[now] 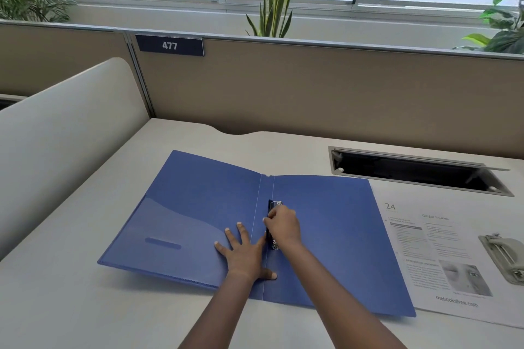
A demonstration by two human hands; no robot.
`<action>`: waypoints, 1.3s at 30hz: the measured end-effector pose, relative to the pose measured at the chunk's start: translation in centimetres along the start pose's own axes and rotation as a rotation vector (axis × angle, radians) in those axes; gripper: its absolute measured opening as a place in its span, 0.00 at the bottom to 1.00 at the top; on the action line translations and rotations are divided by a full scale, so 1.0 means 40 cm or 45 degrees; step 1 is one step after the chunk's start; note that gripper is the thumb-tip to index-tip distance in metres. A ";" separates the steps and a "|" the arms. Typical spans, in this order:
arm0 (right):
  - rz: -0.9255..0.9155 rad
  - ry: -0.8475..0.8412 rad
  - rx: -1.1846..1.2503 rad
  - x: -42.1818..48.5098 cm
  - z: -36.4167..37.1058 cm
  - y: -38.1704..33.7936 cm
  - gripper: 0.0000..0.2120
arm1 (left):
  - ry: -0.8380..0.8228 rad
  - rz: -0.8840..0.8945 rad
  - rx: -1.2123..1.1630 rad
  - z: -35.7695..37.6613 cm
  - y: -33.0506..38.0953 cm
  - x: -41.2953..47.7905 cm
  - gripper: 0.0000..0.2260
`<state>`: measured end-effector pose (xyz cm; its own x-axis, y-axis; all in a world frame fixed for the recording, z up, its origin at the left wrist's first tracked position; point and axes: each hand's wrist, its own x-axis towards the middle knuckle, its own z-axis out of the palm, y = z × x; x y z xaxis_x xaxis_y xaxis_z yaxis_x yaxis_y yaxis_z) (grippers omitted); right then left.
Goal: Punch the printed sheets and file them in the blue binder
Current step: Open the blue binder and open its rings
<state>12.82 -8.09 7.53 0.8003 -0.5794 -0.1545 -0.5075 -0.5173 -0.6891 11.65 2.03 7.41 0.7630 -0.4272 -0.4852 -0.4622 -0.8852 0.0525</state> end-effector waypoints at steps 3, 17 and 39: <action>-0.058 0.036 -0.094 -0.010 0.002 0.002 0.10 | 0.003 0.010 -0.005 0.003 -0.002 0.000 0.41; -0.184 -0.073 -0.251 -0.041 -0.006 0.048 0.19 | 0.010 0.037 -0.040 0.005 -0.005 0.009 0.45; -0.377 0.049 -0.155 -0.077 -0.026 0.123 0.08 | 0.597 0.064 -0.524 -0.012 0.049 0.042 0.08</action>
<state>7.52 -9.51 5.35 0.9073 -0.4149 0.0685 -0.2909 -0.7369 -0.6102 12.25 -0.50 7.13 0.9050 -0.4232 -0.0437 -0.3623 -0.8204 0.4425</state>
